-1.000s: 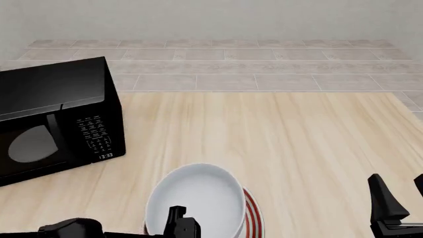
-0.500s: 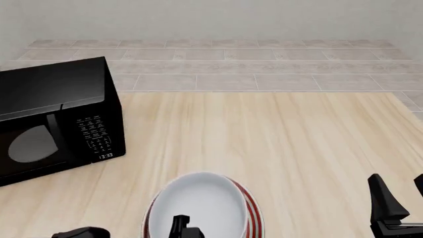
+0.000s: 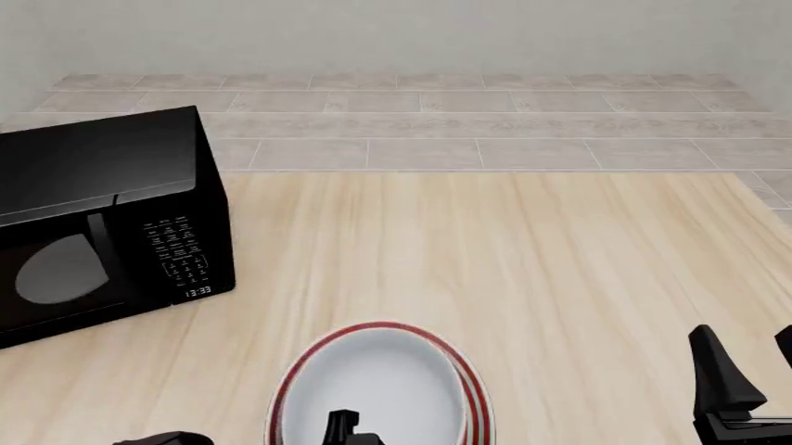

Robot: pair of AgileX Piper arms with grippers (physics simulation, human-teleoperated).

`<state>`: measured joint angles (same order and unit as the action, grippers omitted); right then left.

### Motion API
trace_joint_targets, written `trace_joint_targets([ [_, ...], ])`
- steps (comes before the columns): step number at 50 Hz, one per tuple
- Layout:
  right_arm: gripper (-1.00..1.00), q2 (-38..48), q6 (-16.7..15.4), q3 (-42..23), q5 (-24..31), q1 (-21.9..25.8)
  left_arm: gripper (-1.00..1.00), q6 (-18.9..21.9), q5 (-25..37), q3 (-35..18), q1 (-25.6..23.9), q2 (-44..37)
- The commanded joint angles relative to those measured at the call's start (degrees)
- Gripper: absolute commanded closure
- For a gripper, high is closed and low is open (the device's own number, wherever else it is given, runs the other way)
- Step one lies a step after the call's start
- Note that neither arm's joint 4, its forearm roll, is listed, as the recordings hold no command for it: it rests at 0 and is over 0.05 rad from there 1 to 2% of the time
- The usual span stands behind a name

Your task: Pick up the white bowl and put it on the plate.

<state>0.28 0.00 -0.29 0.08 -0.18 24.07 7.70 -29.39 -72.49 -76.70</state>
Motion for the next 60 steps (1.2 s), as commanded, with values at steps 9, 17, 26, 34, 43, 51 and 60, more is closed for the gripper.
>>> trace_joint_targets([
  [9,-1.00,0.02,0.00,0.04,-0.07,0.20,-1.00,-0.46,0.49,-0.72,-0.52,0.49],
  [17,-1.00,0.02,0.01,0.04,-0.07,0.20,-1.00,-0.11,0.68,-0.65,-0.21,0.70],
  [26,-1.00,0.02,0.01,0.04,-0.07,0.18,-1.00,0.60,2.40,-1.10,0.42,2.05],
  [34,-1.00,0.02,0.00,0.04,-0.07,0.19,-1.00,1.58,4.96,-1.65,1.05,4.21],
  [43,-1.00,0.03,0.01,0.04,-0.06,0.19,-1.00,2.50,8.27,-2.56,1.57,6.93],
  [51,-1.00,0.02,0.00,0.04,-0.07,0.19,-1.00,4.42,12.56,-3.58,3.22,11.06],
  [60,-1.00,0.03,-0.01,0.04,-0.06,0.19,-1.00,6.42,16.96,-3.85,5.40,16.51],
])
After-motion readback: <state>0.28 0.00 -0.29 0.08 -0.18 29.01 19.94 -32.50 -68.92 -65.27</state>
